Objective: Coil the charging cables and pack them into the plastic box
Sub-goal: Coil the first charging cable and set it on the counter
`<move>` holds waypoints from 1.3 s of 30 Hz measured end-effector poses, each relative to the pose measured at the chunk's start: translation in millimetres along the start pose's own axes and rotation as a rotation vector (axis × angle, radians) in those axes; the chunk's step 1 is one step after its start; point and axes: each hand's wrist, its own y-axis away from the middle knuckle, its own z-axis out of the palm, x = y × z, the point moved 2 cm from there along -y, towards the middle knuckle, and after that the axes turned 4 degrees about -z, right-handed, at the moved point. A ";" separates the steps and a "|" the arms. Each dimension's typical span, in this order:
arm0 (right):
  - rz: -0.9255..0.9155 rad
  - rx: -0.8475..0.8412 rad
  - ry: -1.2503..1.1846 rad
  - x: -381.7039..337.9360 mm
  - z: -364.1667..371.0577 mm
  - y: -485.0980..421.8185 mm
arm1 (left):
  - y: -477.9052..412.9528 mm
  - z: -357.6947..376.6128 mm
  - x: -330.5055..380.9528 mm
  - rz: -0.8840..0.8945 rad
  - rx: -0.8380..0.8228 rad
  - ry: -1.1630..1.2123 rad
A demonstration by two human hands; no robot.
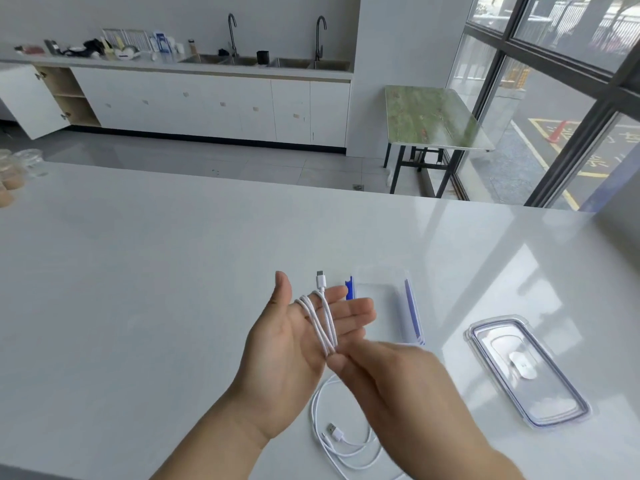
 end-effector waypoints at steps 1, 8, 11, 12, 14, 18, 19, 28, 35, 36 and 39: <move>0.055 -0.029 -0.050 3.1 7.6 4.3 | -0.1 1.5 0.9 0.013 0.003 0.016; 0.253 -0.065 -0.478 36.4 44.2 23.0 | 2.6 3.0 5.5 0.016 -0.089 0.048; 0.205 0.040 -0.338 48.3 45.2 20.3 | 4.1 5.1 1.9 -0.004 -0.184 0.033; 0.227 0.039 -0.403 50.9 44.2 18.7 | 3.8 5.4 1.1 -0.001 -0.195 0.015; 0.312 -0.024 -0.680 50.9 41.2 13.6 | 3.2 5.3 0.4 0.012 -0.205 -0.039; 0.323 -0.050 -1.270 41.6 34.6 4.2 | 4.3 6.7 -6.1 -0.026 -0.270 -0.079; 0.305 -0.047 -1.367 38.7 32.3 2.1 | 4.3 6.7 -9.2 -0.043 -0.274 -0.084; 0.241 0.053 -1.407 44.8 27.9 -6.8 | 1.0 7.5 -10.2 -0.081 -0.334 -0.146; 0.342 0.342 -1.288 36.9 35.3 -5.9 | -5.5 11.4 1.3 -0.115 -0.239 -0.331; 0.342 0.362 -1.282 34.9 37.0 -4.9 | -5.2 11.6 4.2 -0.138 -0.252 -0.356; 0.338 0.402 -1.247 31.3 39.0 -2.9 | -3.8 12.4 14.7 -0.175 -0.327 -0.467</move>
